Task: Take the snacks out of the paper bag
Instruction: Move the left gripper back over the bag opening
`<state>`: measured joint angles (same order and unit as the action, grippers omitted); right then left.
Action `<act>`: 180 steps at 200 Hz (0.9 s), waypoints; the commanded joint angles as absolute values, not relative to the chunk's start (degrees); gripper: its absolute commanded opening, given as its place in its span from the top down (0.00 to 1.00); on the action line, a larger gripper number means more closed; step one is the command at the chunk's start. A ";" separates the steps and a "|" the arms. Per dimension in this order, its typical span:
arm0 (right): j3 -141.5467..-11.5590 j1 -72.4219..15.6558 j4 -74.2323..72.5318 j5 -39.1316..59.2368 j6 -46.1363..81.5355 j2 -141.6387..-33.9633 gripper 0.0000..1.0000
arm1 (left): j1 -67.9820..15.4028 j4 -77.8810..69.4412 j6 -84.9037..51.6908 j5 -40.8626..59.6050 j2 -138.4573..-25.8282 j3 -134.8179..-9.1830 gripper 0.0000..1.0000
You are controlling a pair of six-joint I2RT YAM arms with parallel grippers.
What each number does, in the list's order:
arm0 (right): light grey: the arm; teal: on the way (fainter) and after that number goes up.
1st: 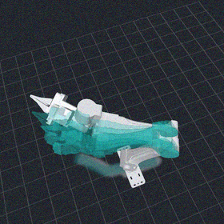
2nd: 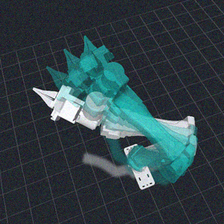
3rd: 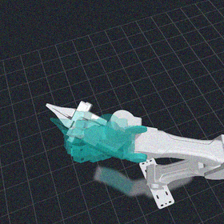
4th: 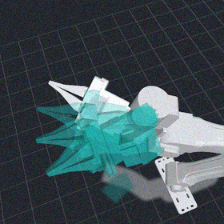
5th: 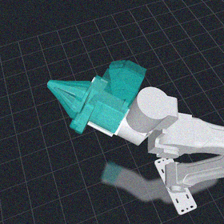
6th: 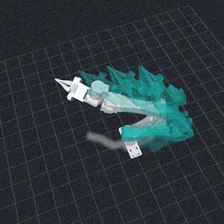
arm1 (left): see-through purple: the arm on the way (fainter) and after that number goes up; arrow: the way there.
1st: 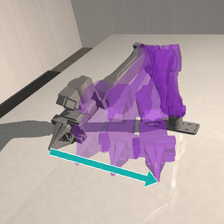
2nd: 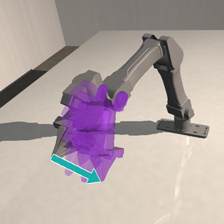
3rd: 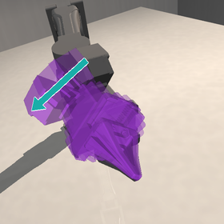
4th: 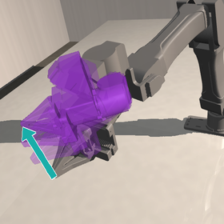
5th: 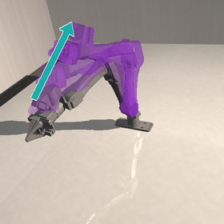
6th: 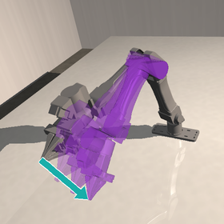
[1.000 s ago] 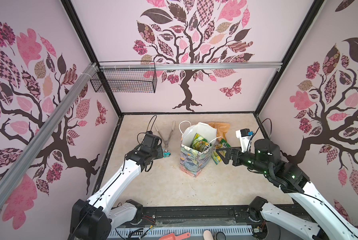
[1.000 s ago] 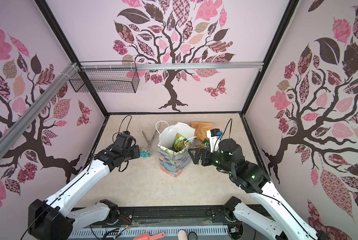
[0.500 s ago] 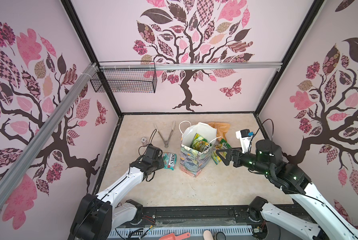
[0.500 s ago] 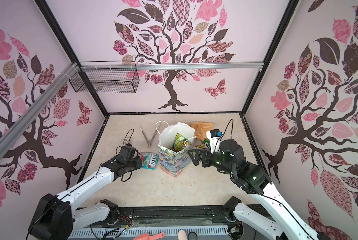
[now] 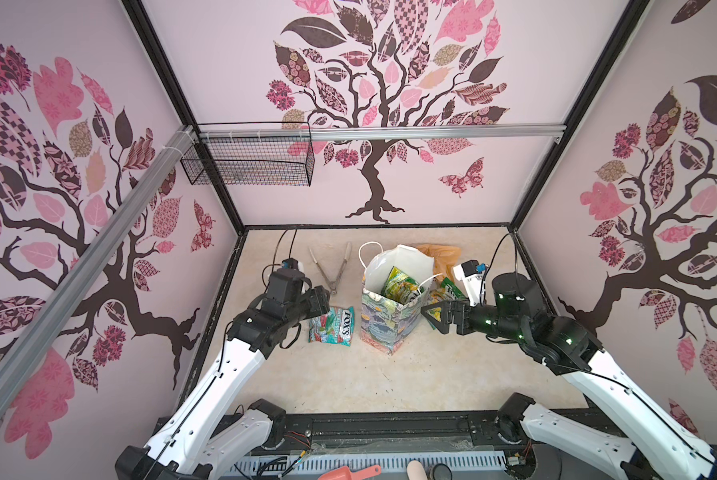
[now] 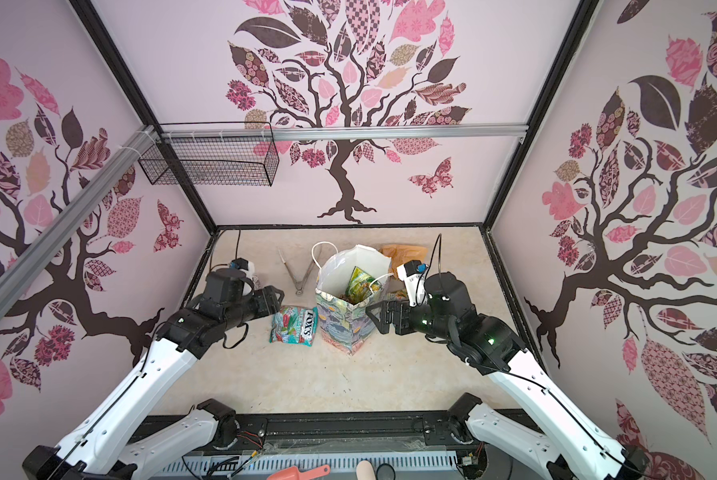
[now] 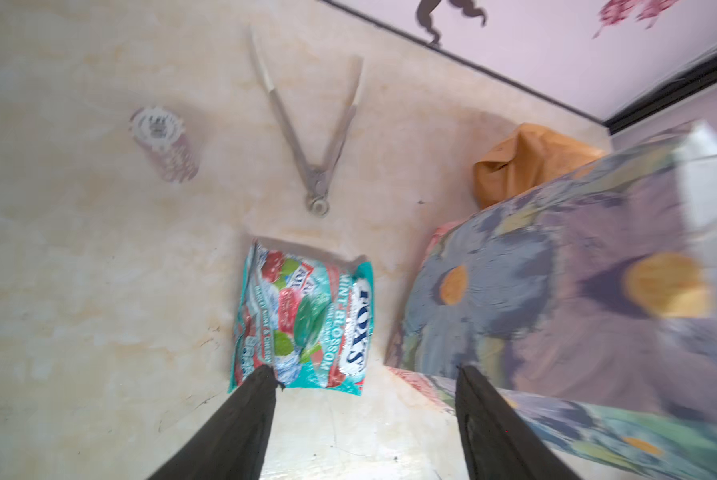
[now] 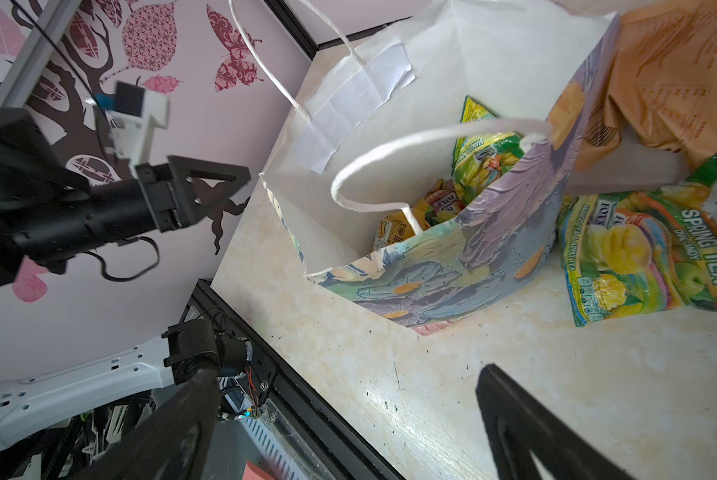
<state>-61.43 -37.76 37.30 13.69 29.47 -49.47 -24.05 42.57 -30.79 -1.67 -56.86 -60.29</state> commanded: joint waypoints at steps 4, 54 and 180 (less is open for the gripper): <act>-63.22 -37.91 38.91 14.69 28.21 -50.23 0.00 | -26.28 49.77 -26.78 2.99 -59.83 -71.39 0.25; -62.66 -37.93 38.58 14.33 28.24 -50.10 0.00 | -34.19 52.00 -24.88 2.22 -68.96 -89.52 0.21; -60.65 -37.97 39.20 12.74 28.83 -47.61 0.00 | -49.48 61.76 -20.30 -15.35 -97.18 -117.27 0.30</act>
<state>-61.34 -37.76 38.41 13.56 29.15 -48.86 -49.54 57.71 -21.21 -11.31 -94.17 -114.19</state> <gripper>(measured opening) 0.995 0.718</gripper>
